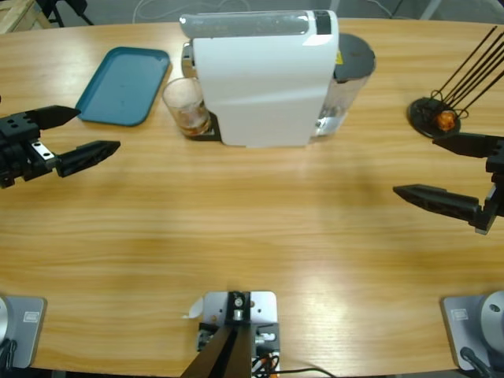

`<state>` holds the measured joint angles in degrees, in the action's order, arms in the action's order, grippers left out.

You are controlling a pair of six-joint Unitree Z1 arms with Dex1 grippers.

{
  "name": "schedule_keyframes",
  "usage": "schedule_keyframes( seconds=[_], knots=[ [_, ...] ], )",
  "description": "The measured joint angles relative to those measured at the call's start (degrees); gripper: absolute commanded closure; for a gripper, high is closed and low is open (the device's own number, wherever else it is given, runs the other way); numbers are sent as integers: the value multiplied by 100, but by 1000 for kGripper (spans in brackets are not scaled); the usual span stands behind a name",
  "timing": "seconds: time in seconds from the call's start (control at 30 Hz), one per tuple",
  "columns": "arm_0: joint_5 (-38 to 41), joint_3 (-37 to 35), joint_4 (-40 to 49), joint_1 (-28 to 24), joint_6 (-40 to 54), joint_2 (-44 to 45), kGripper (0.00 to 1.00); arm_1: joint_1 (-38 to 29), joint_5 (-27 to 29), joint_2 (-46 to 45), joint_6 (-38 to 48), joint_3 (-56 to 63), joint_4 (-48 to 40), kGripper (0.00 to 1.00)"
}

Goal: Pour coffee

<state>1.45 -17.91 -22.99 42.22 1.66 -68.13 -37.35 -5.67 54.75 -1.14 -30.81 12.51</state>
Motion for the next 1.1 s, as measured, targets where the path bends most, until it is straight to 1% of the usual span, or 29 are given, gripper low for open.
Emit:
schedule_keyframes(
  seconds=[0.27, 0.53, 1.1],
  knots=[
    [6, 0, 0, 0, -1, -24, 0, 0, 0, 12, 0, 0, 0, 8],
    [29, 0, -9, 0, -1, -341, 0, 0, 0, 13, 0, 0, 0, 9],
    [57, 0, -10, 0, -1, -378, 0, 0, -42, 48, -7, 0, 0, 4]
  ],
)
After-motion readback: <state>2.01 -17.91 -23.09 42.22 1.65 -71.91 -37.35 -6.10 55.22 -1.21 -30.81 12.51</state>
